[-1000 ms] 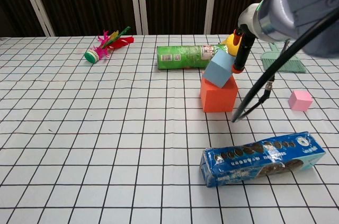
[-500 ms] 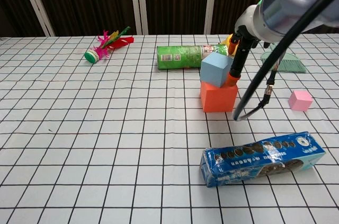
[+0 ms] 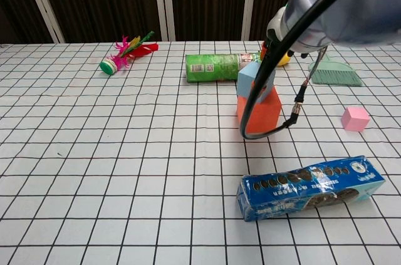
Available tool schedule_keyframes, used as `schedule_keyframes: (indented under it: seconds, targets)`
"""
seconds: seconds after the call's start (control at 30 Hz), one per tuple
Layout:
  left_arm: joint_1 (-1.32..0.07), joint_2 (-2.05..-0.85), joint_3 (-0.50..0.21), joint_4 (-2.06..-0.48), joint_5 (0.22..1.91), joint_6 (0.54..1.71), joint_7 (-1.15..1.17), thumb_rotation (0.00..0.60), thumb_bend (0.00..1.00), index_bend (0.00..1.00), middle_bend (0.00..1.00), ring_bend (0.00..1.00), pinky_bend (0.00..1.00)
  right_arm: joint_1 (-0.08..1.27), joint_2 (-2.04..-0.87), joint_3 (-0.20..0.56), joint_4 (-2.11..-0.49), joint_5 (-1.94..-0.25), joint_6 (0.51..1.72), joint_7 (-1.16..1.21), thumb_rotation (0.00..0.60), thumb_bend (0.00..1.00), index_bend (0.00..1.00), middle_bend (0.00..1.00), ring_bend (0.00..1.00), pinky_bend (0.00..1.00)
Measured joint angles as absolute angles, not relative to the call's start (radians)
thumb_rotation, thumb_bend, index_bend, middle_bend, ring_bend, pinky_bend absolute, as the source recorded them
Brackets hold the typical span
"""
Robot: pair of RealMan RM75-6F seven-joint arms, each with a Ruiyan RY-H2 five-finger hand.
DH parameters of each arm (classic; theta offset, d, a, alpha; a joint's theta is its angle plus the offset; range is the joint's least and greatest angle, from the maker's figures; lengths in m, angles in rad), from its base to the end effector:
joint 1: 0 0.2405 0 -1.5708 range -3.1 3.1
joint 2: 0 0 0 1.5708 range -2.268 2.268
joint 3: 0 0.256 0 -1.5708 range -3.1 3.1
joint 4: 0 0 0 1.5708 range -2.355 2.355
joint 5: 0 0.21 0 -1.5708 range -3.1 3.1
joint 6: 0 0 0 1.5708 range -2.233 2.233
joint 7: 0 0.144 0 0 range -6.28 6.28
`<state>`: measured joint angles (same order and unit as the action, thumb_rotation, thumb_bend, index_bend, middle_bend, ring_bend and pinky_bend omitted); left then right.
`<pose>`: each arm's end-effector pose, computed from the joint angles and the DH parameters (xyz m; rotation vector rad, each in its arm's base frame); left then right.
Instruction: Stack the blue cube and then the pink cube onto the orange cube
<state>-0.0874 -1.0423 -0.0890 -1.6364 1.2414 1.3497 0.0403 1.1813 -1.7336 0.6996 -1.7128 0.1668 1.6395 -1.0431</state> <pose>-0.3483 0.1852 0.1848 -1.2304 -1.0146 -0.6782 -0.0136 -0.3549 0.0010 1.2959 -1.4226 0.4836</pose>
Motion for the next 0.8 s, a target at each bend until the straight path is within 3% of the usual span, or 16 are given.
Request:
schedule_keyframes:
  seconds: [0.8]
  targets:
    - [-0.085,-1.042,-0.093,-1.635,1.229,1.355,0.048,0.6,0.2,0.21,0.01,0.0,0.02,1.181,-1.794,0.711,-1.584,0.113,1.612,-1.036,0.6,0.24,0.29,0.07,0.02,0.0]
